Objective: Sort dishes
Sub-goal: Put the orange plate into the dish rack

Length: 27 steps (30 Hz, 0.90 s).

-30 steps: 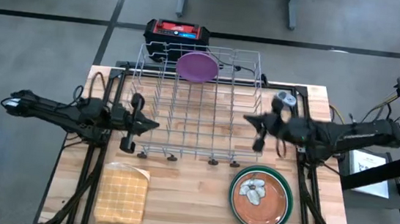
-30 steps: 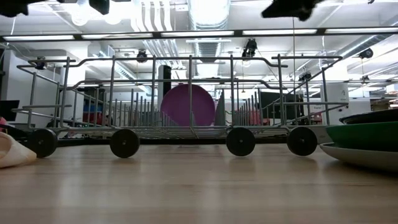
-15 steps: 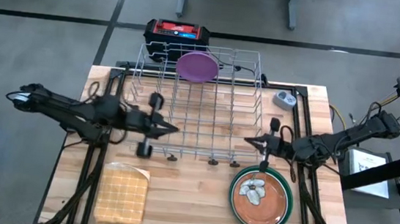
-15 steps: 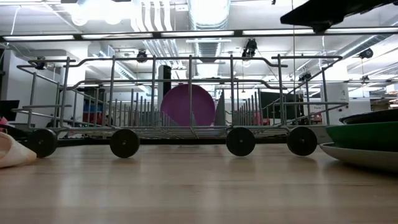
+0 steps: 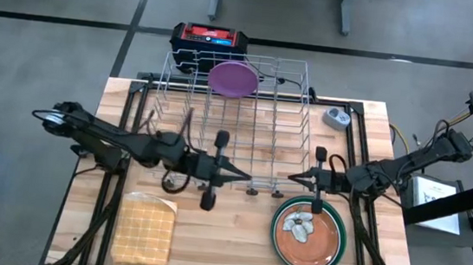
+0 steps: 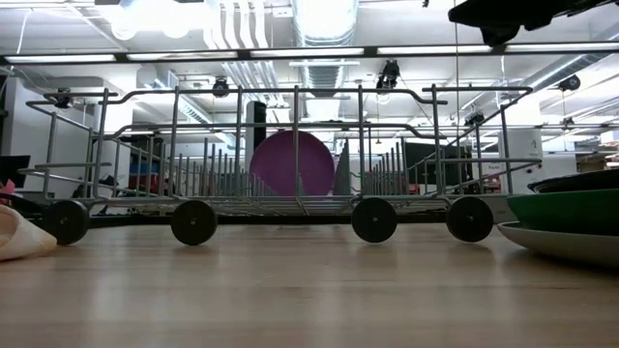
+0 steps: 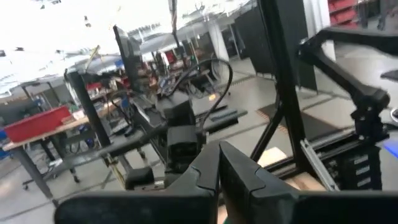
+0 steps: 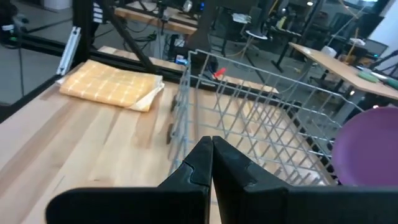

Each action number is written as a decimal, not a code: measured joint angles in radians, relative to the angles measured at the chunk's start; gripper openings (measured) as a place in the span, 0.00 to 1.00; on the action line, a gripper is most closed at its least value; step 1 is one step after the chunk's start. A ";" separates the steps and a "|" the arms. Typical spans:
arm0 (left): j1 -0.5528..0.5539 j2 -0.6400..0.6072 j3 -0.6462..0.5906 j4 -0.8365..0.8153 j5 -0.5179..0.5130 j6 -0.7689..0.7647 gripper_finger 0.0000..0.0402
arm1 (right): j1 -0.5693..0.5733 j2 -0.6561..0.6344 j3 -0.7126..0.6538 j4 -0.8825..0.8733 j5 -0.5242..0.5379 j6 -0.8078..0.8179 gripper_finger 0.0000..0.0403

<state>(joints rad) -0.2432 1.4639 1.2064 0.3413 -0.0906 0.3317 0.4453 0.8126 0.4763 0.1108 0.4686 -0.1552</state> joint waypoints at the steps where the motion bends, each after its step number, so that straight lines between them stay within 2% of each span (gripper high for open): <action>1: 0.000 0.016 0.014 -0.012 -0.001 0.000 0.00 | 0.009 0.001 -0.004 -0.002 0.000 0.003 0.00; 7: 0.000 0.089 0.081 -0.028 -0.003 -0.021 0.00 | 0.050 -0.011 -0.021 -0.062 0.002 0.046 0.00; 15: -0.019 0.135 0.161 -0.203 -0.021 -0.094 0.00 | 0.067 -0.095 -0.009 -0.379 0.002 0.260 0.00; 17: -0.037 0.136 0.178 -0.228 -0.071 -0.092 0.00 | 0.074 -0.127 0.001 -0.467 0.002 0.315 0.00; 21: -0.079 0.127 0.196 -0.295 -0.270 -0.071 0.00 | 0.081 -0.189 0.027 -0.622 -0.009 0.412 0.00; 24: -0.098 0.124 0.208 -0.357 -0.387 -0.068 0.00 | 0.080 -0.223 0.045 -0.716 -0.079 0.499 0.00; 27: -0.103 0.125 0.208 -0.398 -0.407 -0.075 0.00 | 0.080 -0.238 0.047 -0.765 -0.211 0.601 0.00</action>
<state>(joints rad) -0.3462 1.5887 1.4147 -0.0570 -0.4976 0.2566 0.5255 0.5744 0.5232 -0.6545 0.2577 0.4462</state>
